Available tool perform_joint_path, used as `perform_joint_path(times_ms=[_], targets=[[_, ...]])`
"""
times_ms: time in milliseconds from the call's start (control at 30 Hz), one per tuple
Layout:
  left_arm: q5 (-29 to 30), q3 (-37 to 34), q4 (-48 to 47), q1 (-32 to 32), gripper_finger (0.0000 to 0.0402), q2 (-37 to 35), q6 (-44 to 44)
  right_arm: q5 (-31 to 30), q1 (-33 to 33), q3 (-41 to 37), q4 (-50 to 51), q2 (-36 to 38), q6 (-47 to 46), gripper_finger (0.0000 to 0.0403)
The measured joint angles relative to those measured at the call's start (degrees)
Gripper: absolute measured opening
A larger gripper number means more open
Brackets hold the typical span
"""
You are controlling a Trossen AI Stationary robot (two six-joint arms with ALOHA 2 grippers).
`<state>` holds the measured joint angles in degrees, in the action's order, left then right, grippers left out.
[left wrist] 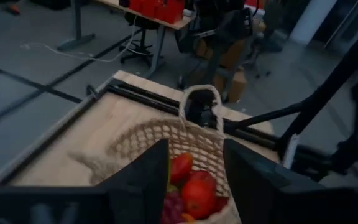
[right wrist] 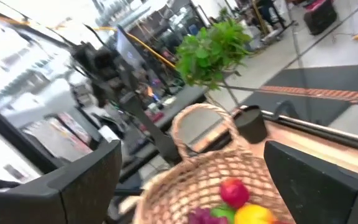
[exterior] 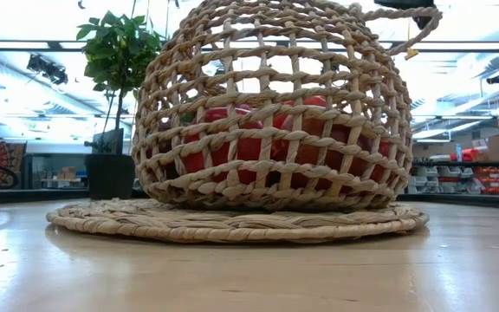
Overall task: Build produce basket
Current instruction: Return to Home Position
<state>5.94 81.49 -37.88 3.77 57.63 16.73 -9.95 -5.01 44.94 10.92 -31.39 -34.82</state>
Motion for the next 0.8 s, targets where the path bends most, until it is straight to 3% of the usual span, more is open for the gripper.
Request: perform_joint_path(times_ms=[467, 700, 800], targets=[[5.0, -44.2, 33.5, -0.2, 0.0111, -25.3, 15.5, -6.9, 6.0, -8.5, 1.2, 11.0, -6.4, 0.0396], [12.2, -60.2, 37.2, 0.3, 0.0083, -35.0, 24.7, -8.8, 6.1, -15.7, 1.3, 16.3, -12.1, 0.0396], [12.2, -66.1, 41.3, 0.3, 0.0068, -38.3, 28.8, -9.8, 6.1, -18.6, 1.3, 19.2, -14.0, 0.0396]])
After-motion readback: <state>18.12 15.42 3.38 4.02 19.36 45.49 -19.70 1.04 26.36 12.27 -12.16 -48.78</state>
